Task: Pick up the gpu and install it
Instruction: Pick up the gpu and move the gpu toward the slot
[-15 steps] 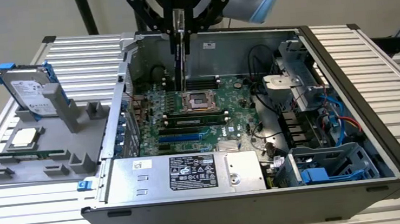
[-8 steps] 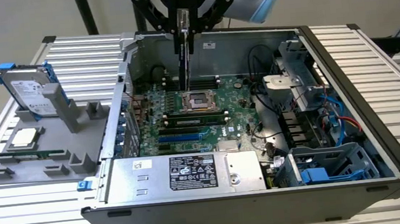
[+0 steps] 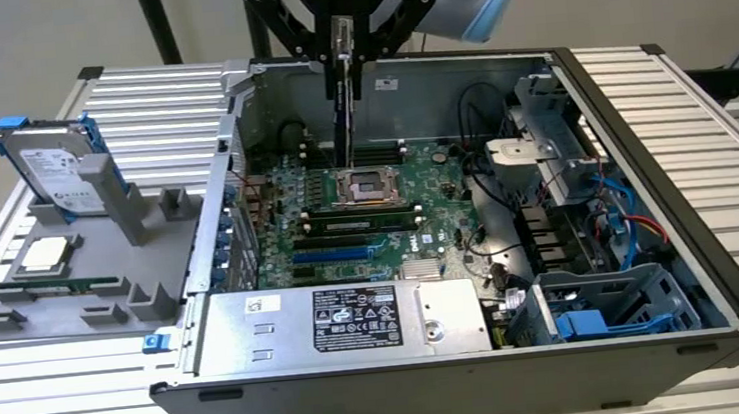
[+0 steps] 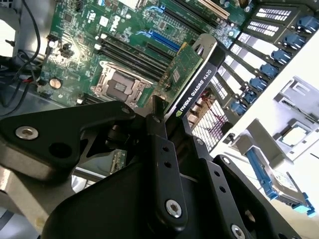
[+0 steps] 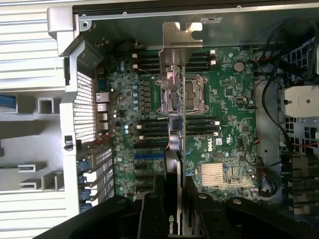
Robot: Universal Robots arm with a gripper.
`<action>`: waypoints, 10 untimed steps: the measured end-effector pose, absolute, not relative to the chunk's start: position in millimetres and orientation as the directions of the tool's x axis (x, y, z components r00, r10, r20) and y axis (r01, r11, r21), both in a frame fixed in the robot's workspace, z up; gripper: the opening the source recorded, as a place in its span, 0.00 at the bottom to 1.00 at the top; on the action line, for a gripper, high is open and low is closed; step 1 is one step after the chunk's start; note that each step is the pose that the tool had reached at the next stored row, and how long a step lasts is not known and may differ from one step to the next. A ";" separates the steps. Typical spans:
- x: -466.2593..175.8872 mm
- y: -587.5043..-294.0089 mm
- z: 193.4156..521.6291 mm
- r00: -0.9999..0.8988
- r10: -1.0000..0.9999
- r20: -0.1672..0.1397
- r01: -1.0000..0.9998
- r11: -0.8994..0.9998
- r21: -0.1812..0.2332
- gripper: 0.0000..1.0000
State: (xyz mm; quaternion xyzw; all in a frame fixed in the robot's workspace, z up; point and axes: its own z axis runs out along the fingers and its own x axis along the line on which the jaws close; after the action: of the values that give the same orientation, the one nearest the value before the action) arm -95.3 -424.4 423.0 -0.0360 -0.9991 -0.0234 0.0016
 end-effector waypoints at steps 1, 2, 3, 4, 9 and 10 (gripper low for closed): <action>-95.0 -424.5 423.0 -0.997 0.072 0.005 0.072 0.996 0.047 0.00; -94.8 -424.4 423.0 -0.997 0.072 0.005 0.072 0.996 0.047 0.00; -94.5 -424.4 423.0 -0.997 0.072 0.005 0.072 0.996 0.047 0.00; -94.3 -424.4 422.9 -0.997 0.072 0.005 0.072 0.996 0.047 0.00; -93.2 -424.4 423.0 -0.997 0.072 0.005 0.072 0.996 0.047 0.00; -93.1 -424.4 423.0 -0.997 0.072 0.005 0.072 0.996 0.047 0.00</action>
State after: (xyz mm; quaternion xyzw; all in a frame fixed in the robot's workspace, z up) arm -93.1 -424.4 423.0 -0.0361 -0.9991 -0.0234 0.0019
